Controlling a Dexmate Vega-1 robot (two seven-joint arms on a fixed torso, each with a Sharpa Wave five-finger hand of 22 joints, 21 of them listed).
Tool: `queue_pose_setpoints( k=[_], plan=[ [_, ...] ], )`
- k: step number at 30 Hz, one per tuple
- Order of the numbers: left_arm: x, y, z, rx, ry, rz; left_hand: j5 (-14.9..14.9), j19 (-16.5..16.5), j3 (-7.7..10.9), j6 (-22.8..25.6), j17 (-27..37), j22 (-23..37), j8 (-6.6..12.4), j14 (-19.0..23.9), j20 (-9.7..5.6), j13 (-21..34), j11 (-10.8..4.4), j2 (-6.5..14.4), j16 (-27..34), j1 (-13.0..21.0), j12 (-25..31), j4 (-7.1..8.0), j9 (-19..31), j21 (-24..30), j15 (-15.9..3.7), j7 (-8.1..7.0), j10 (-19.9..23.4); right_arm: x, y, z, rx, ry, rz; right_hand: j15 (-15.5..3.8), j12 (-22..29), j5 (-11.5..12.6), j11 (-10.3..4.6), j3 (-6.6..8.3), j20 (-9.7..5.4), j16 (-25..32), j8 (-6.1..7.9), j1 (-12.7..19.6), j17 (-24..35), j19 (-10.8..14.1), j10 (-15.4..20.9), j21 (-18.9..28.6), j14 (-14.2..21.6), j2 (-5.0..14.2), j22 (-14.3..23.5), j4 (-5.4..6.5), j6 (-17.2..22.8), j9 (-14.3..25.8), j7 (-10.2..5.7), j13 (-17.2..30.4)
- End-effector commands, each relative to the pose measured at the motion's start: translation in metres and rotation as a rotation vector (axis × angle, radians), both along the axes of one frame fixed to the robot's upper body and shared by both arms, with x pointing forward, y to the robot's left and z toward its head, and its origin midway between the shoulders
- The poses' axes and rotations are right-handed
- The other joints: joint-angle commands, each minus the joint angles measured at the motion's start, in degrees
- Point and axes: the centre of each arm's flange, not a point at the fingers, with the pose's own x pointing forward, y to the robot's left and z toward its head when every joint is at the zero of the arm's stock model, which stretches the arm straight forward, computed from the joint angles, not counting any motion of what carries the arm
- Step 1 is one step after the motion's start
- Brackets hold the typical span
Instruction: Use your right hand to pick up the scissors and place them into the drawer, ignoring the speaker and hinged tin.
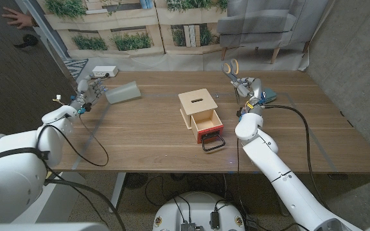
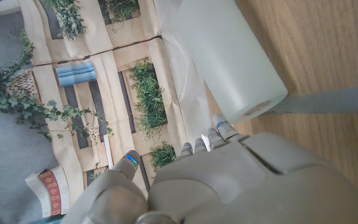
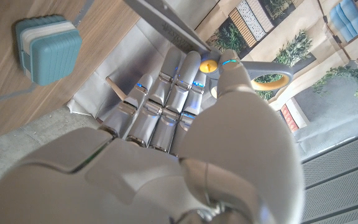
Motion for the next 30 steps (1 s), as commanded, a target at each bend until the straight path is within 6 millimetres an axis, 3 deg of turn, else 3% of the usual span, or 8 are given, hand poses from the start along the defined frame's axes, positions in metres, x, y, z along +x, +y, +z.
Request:
queue_pose_setpoints(
  k=[1, 18, 30],
  plan=[
    [0.009, 0.012, 0.017, -0.017, 0.124, 0.106, 0.28, -4.33, -0.07, -0.93, 0.12, 0.15, 0.43, -3.98, 0.45, 0.19, 0.09, 3.02, 0.66, 0.12, 0.26, -0.06, 0.3, -0.31, 0.46, -0.24, -2.96, -0.011, 0.005, -0.009, 0.049, -0.009, 0.055, -3.84, 0.26, -0.12, 0.28, 2.23, -0.8, -0.21, 0.31, 3.91, 0.24, -0.24, 0.42, 0.14, 0.6, 3.59, 0.13, 1.72, 6.88, 4.03, -0.4, 0.17],
    [0.02, 0.015, 0.039, -0.077, 0.242, 0.301, 0.28, -3.97, -0.05, -0.52, 0.1, 0.12, 0.43, -3.6, 0.42, 0.16, 0.18, 3.01, 0.61, 0.22, 0.29, -0.14, 0.29, -0.42, 0.54, -0.18, -2.53, -0.016, 0.017, -0.018, 0.091, -0.02, 0.114, -3.59, 0.27, -0.74, 0.9, 2.94, -0.58, -0.47, 0.25, 3.92, 0.46, -0.26, 0.4, 0.19, 1.05, 3.3, 0.16, 1.6, 7.21, 4.44, 0.1, 0.45],
    [0.019, 0.018, 0.048, -0.099, 0.251, 0.341, 0.27, -3.92, -0.04, -0.42, 0.1, 0.11, 0.36, -3.59, 0.42, 0.15, 0.19, 3.02, 0.5, 0.26, 0.2, -0.16, 0.29, -0.58, 0.5, -0.15, -2.53, -0.024, 0.024, -0.022, 0.126, -0.043, 0.159, -3.44, 0.25, -1.27, 1.13, 3.5, -0.34, -0.71, 0.03, 3.94, 0.52, -0.31, 0.65, 0.21, 1.32, 2.96, 0.18, 1.45, 7.43, 4.47, 0.47, 0.46]
  ],
)
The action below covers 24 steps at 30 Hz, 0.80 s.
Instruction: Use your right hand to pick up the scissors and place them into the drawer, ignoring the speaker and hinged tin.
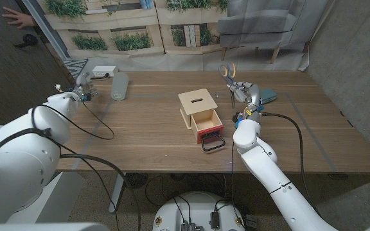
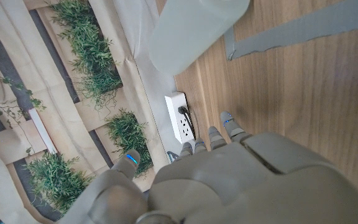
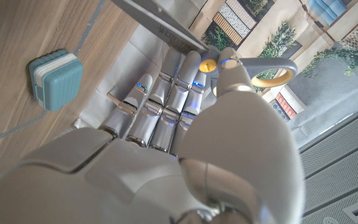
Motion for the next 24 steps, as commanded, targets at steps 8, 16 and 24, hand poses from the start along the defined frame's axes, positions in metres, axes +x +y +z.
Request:
queue_pose_setpoints(
  k=[8, 16, 24],
  plan=[
    [0.0, 0.001, 0.011, -0.013, 0.005, 0.028, 0.27, -3.76, -0.04, -0.46, 0.1, 0.09, 0.07, -3.58, -0.15, 0.15, 0.17, 3.03, 0.02, 0.28, 0.14, -0.16, 0.29, -0.25, 0.5, -0.15, -2.51, -0.01, 0.01, -0.012, 0.068, -0.018, 0.08, -3.34, 0.24, -0.77, 0.82, 3.27, -0.23, -0.54, -0.14, 3.63, 0.32, -0.4, 0.3, 0.21, 1.26, 2.95, 0.21, 2.12, 7.35, 4.63, 0.5, 0.24],
    [-0.001, -0.005, 0.007, 0.024, -0.037, -0.067, 0.27, -3.75, -0.04, -0.49, 0.11, 0.09, 0.03, -3.6, -0.1, 0.15, 0.17, 3.02, -0.03, 0.28, 0.1, -0.16, 0.29, -0.34, 0.5, -0.08, -2.54, -0.012, 0.013, -0.018, 0.089, -0.011, 0.103, -3.29, 0.22, -1.1, 0.83, 3.63, -0.2, -0.58, -0.26, 3.6, 0.43, -0.54, 0.5, 0.18, 1.45, 2.79, 0.22, 2.09, 7.47, 4.71, 0.6, 0.22],
    [-0.002, -0.007, 0.004, 0.038, -0.056, -0.106, 0.27, -3.8, -0.05, -0.49, 0.11, 0.09, -0.01, -3.71, -0.13, 0.14, 0.15, 3.03, -0.11, 0.28, 0.04, -0.15, 0.29, -0.47, 0.52, 0.0, -2.55, -0.014, 0.017, -0.021, 0.098, -0.013, 0.125, -3.2, 0.17, -1.51, 1.07, 4.09, -0.19, -0.64, -0.37, 3.64, 0.56, -0.52, 0.52, 0.23, 1.61, 2.61, 0.25, 2.01, 7.58, 4.87, 0.81, 0.31]
  ],
)
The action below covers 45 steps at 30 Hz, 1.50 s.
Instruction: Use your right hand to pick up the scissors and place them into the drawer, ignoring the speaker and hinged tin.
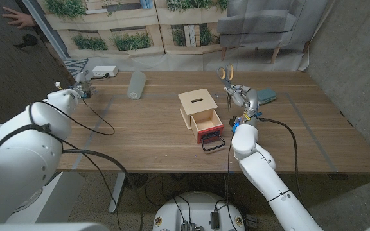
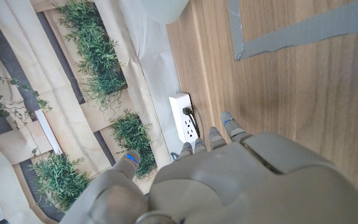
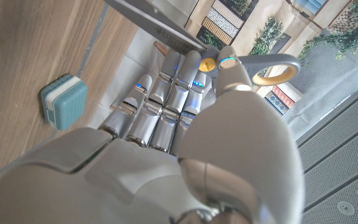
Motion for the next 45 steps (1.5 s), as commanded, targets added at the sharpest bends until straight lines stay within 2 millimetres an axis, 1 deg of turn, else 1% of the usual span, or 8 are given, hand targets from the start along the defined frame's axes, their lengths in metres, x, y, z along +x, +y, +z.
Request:
queue_pose_setpoints(
  k=[1, 10, 11, 13, 24, 36, 38, 45],
  plan=[
    [-0.002, -0.004, -0.005, 0.027, -0.036, -0.073, 0.27, -3.81, -0.05, -0.45, 0.11, 0.1, 0.01, -3.7, -0.13, 0.14, 0.17, 3.04, -0.1, 0.28, 0.04, -0.15, 0.29, -0.09, 0.53, 0.02, -2.55, -0.004, 0.006, -0.006, 0.022, -0.001, 0.04, -3.2, 0.14, -0.29, 0.39, 3.51, -0.27, -0.14, 0.47, 2.95, 0.31, -0.18, -0.08, 0.24, 1.17, 2.83, 0.26, 2.66, 7.05, 4.89, 0.95, 0.12],
    [-0.002, -0.007, -0.006, 0.033, -0.044, -0.089, 0.27, -3.81, -0.06, -0.54, 0.12, 0.1, -0.06, -3.76, -0.14, 0.14, 0.11, 3.04, -0.15, 0.28, -0.02, -0.14, 0.29, -0.22, 0.53, 0.2, -2.6, -0.01, 0.01, -0.009, 0.051, -0.015, 0.074, -3.09, 0.15, -0.84, 0.75, 4.12, -0.17, -0.28, 0.35, 2.94, 0.42, -0.18, 0.19, 0.29, 1.33, 2.57, 0.28, 2.58, 7.22, 5.11, 1.3, 0.2],
    [-0.005, -0.01, -0.009, 0.054, -0.078, -0.142, 0.27, -3.82, -0.06, -0.54, 0.12, 0.1, -0.06, -3.78, -0.14, 0.14, 0.08, 3.04, -0.16, 0.27, -0.02, -0.14, 0.29, -0.23, 0.48, 0.2, -2.58, -0.01, 0.011, -0.009, 0.051, -0.014, 0.077, -3.0, 0.17, -0.93, 0.64, 4.22, -0.14, -0.24, 0.35, 3.01, 0.46, -0.16, 0.2, 0.3, 1.44, 2.48, 0.28, 2.52, 7.29, 5.16, 1.23, 0.26],
    [-0.005, -0.011, -0.01, 0.056, -0.079, -0.146, 0.27, -3.81, -0.06, -0.53, 0.12, 0.1, -0.06, -3.77, -0.14, 0.14, 0.08, 3.04, -0.16, 0.27, -0.03, -0.13, 0.29, -0.24, 0.51, 0.2, -2.59, -0.011, 0.013, -0.01, 0.047, -0.009, 0.082, -2.97, 0.2, -1.04, 0.66, 4.35, -0.12, -0.27, 0.37, 3.04, 0.46, -0.16, 0.31, 0.3, 1.47, 2.45, 0.29, 2.49, 7.37, 5.22, 1.28, 0.27],
    [-0.003, -0.012, -0.006, 0.058, -0.071, -0.138, 0.27, -3.83, -0.06, -0.57, 0.12, 0.1, -0.1, -3.81, -0.18, 0.14, 0.13, 3.07, -0.2, 0.28, -0.09, -0.12, 0.3, -0.39, 0.49, 0.28, -2.63, -0.013, 0.021, -0.014, 0.053, -0.014, 0.119, -2.74, 0.24, -1.86, 1.08, 4.99, 0.1, -0.13, 0.2, 3.12, 0.81, -0.22, 0.44, 0.33, 1.69, 2.15, 0.32, 2.36, 8.06, 5.09, 1.7, 0.5],
    [-0.004, -0.011, 0.003, 0.068, -0.074, -0.131, 0.27, -3.8, -0.06, -0.63, 0.12, 0.11, -0.13, -3.85, -0.2, 0.14, 0.13, 3.09, -0.23, 0.28, -0.13, -0.11, 0.29, -0.53, 0.52, 0.31, -2.63, -0.014, 0.027, -0.018, 0.073, -0.011, 0.15, -2.78, 0.26, -2.85, 1.0, 5.66, 0.27, 0.14, -0.13, 3.22, 1.37, -0.27, 0.86, 0.37, 1.84, 1.83, 0.35, 2.27, 8.28, 5.08, 1.8, 0.56],
    [-0.004, -0.011, 0.003, 0.07, -0.074, -0.133, 0.27, -3.79, -0.06, -0.64, 0.12, 0.11, -0.14, -3.82, -0.2, 0.14, 0.13, 3.09, -0.21, 0.28, -0.13, -0.11, 0.29, -0.54, 0.54, 0.32, -2.62, -0.014, 0.027, -0.019, 0.073, -0.009, 0.155, -2.73, 0.27, -3.02, 1.31, 5.78, 0.27, 0.14, -0.16, 3.19, 1.42, -0.25, 0.98, 0.39, 1.84, 1.78, 0.36, 2.28, 8.3, 5.13, 1.89, 0.54],
    [-0.005, -0.011, 0.004, 0.072, -0.083, -0.144, 0.28, -3.78, -0.06, -0.63, 0.12, 0.11, -0.14, -3.82, -0.22, 0.14, 0.1, 3.09, -0.22, 0.27, -0.18, -0.11, 0.29, -0.62, 0.56, 0.31, -2.7, -0.014, 0.032, -0.02, 0.071, -0.006, 0.176, -2.62, 0.3, -3.61, 1.35, 6.31, 0.34, 0.15, -0.17, 3.27, 1.57, -0.31, 1.12, 0.4, 1.96, 1.61, 0.38, 2.22, 8.57, 5.35, 2.42, 0.67]
  ],
)
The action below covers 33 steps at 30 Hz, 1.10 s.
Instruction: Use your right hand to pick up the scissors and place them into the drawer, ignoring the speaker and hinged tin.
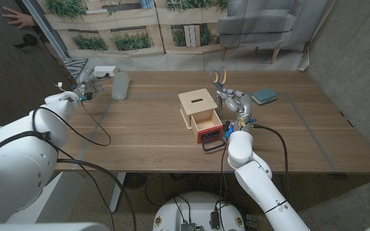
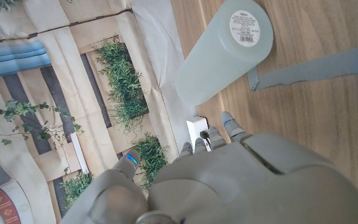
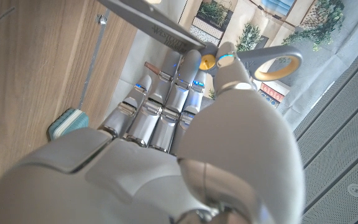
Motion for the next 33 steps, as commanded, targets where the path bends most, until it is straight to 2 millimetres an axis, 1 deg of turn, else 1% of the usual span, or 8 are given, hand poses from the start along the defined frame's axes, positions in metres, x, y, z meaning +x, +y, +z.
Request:
queue_pose_setpoints(
  k=[1, 8, 12, 19, 23, 24, 27, 33],
  plan=[
    [-0.002, 0.001, 0.004, 0.006, -0.01, -0.011, 0.28, -3.78, -0.06, -0.6, 0.12, 0.12, -0.12, -3.83, -0.22, 0.14, 0.13, 3.09, -0.22, 0.28, -0.19, -0.11, 0.29, -0.16, 0.57, 0.3, -2.71, 0.001, 0.007, -0.004, -0.002, 0.006, 0.04, -2.82, 0.35, -0.47, 0.21, 4.56, 0.06, 0.17, -0.2, 2.71, 0.25, -0.02, 0.66, 0.41, 1.63, 2.04, 0.09, 4.0, 7.75, 5.37, 1.89, 0.2],
    [-0.002, 0.003, 0.004, -0.001, -0.004, 0.002, 0.28, -3.73, -0.07, -0.55, 0.13, 0.12, -0.11, -3.82, -0.22, 0.14, 0.13, 3.1, -0.23, 0.27, -0.19, -0.1, 0.29, -0.23, 0.57, 0.33, -2.69, 0.002, 0.014, -0.003, -0.002, 0.009, 0.064, -2.82, 0.35, -1.08, 0.39, 4.96, 0.18, 0.44, -0.3, 2.69, 0.71, -0.07, 0.63, 0.42, 1.67, 1.98, 0.12, 4.05, 7.77, 5.6, 2.13, 0.4],
    [-0.001, 0.003, 0.005, -0.006, 0.002, 0.012, 0.28, -3.72, -0.07, -0.55, 0.13, 0.13, -0.11, -3.83, -0.24, 0.14, 0.11, 3.1, -0.23, 0.27, -0.18, -0.09, 0.29, -0.26, 0.57, 0.34, -2.63, 0.003, 0.016, -0.002, -0.005, 0.011, 0.077, -2.8, 0.37, -1.39, 0.43, 5.15, 0.24, 0.62, -0.33, 2.75, 1.02, -0.1, 0.62, 0.44, 1.65, 1.92, 0.13, 4.02, 7.81, 5.74, 1.91, 0.51],
    [0.001, 0.004, 0.007, -0.017, 0.018, 0.043, 0.28, -3.69, -0.08, -0.6, 0.13, 0.13, -0.13, -3.86, -0.25, 0.14, 0.14, 3.1, -0.25, 0.26, -0.2, -0.09, 0.29, -0.33, 0.54, 0.33, -2.64, 0.004, 0.023, -0.002, -0.012, 0.013, 0.104, -2.73, 0.26, -1.94, 0.62, 5.57, 0.33, 0.71, -0.4, 2.61, 1.23, -0.15, 0.84, 0.45, 1.77, 1.85, 0.14, 4.09, 7.98, 5.89, 2.05, 0.34],
    [0.001, 0.005, 0.008, -0.019, 0.021, 0.05, 0.28, -3.66, -0.08, -0.62, 0.13, 0.13, -0.14, -3.82, -0.27, 0.14, 0.14, 3.11, -0.23, 0.26, -0.2, -0.08, 0.29, -0.35, 0.51, 0.36, -2.64, 0.003, 0.025, -0.002, -0.017, 0.009, 0.116, -2.69, 0.24, -2.24, 0.7, 5.81, 0.36, 0.75, -0.41, 2.55, 1.37, -0.15, 0.82, 0.47, 1.76, 1.81, 0.15, 4.11, 8.1, 6.01, 2.21, 0.41],
    [0.001, 0.005, 0.008, -0.019, 0.021, 0.05, 0.28, -3.66, -0.08, -0.62, 0.13, 0.13, -0.14, -3.84, -0.27, 0.14, 0.13, 3.11, -0.24, 0.26, -0.22, -0.08, 0.29, -0.36, 0.53, 0.36, -2.67, 0.003, 0.025, -0.002, -0.017, 0.009, 0.116, -2.71, 0.28, -2.39, 0.51, 5.93, 0.36, 0.76, -0.48, 2.48, 1.42, -0.18, 0.7, 0.48, 1.8, 1.81, 0.16, 4.14, 8.02, 6.06, 2.37, 0.58],
    [0.001, 0.005, 0.009, -0.02, 0.022, 0.051, 0.28, -3.67, -0.09, -0.71, 0.13, 0.13, -0.18, -3.86, -0.27, 0.14, 0.1, 3.1, -0.25, 0.25, -0.22, -0.08, 0.29, -0.41, 0.5, 0.37, -2.67, 0.002, 0.026, -0.003, -0.016, 0.011, 0.129, -2.66, 0.23, -2.67, 0.62, 6.21, 0.4, 0.84, -0.5, 2.51, 1.54, -0.18, 0.87, 0.5, 1.95, 1.73, 0.16, 4.08, 8.2, 6.13, 2.0, 0.48],
    [0.0, 0.005, 0.009, -0.016, 0.016, 0.043, 0.28, -3.63, -0.09, -0.69, 0.13, 0.14, -0.17, -3.85, -0.26, 0.14, 0.08, 3.1, -0.25, 0.25, -0.24, -0.07, 0.29, -0.47, 0.5, 0.43, -2.68, 0.004, 0.026, -0.007, -0.01, 0.007, 0.151, -2.55, 0.25, -3.15, 0.59, 6.72, 0.45, 0.68, -0.68, 2.59, 1.64, -0.24, 1.04, 0.5, 1.69, 1.54, 0.17, 3.94, 8.45, 6.03, 2.27, 0.54]
  ],
)
